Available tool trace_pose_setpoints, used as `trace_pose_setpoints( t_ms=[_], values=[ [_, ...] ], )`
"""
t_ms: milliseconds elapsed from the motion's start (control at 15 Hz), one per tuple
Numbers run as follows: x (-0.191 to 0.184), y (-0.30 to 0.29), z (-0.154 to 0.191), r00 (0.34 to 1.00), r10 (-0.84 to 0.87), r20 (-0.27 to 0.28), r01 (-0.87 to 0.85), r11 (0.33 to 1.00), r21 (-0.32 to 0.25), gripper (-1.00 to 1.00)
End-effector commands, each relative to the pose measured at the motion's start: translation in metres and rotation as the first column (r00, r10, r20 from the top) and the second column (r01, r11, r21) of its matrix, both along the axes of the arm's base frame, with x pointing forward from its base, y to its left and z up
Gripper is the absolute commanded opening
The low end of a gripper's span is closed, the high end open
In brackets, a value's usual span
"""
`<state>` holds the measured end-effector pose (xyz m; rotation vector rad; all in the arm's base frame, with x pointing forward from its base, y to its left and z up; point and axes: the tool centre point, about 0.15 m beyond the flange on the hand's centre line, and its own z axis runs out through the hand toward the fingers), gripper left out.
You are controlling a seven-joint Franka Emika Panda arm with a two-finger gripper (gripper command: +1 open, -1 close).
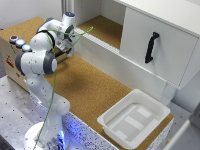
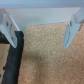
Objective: Push down the blue button to turn off the blue light
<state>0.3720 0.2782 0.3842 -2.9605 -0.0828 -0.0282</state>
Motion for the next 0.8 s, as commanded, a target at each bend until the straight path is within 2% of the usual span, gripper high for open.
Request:
trace_pose_setpoints(
  t_ms=[0,267,333,533,733],
  values=[
    [0.014,0.002,0.008,0.995,0.019,-0.101,-0.02,1.0,-0.004,1.0],
    [0.014,0.002,0.008,0.995,0.019,-0.101,-0.02,1.0,-0.004,1.0],
    [0.001,0.001,0.002,1.0,0.007,-0.001,-0.007,1.0,-0.007,1.0],
    [-0.001,0.013,0.05,0.975,0.215,0.048,-0.214,0.977,-0.017,1.0],
    [-0.017,0.028,0.081,0.92,0.39,0.042,-0.387,0.919,-0.071,1.0]
  ],
)
